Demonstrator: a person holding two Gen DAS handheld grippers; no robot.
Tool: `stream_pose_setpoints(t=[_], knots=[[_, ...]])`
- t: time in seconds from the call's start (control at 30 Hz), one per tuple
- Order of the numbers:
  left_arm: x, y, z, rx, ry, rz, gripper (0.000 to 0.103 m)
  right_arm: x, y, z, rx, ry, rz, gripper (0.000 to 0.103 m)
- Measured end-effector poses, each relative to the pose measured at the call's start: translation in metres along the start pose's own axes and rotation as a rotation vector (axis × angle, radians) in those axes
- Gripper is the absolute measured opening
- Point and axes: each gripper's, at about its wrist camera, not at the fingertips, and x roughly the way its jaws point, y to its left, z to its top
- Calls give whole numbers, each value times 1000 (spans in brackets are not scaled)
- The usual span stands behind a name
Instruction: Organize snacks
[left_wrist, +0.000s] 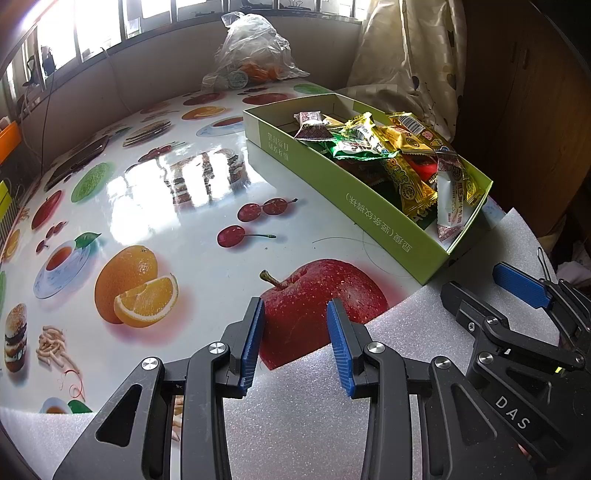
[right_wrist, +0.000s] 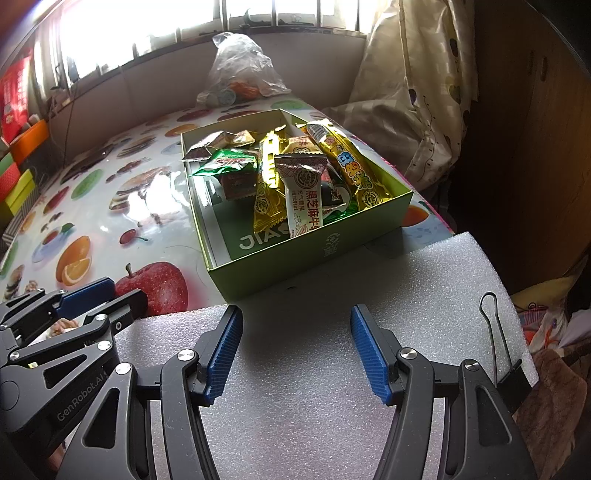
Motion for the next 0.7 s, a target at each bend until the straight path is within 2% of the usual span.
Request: stream_pose_setpoints(t=[0.7], knots=[[-1, 1, 1, -2, -1, -2, 36, 0, 0, 0, -1, -1, -1, 62]])
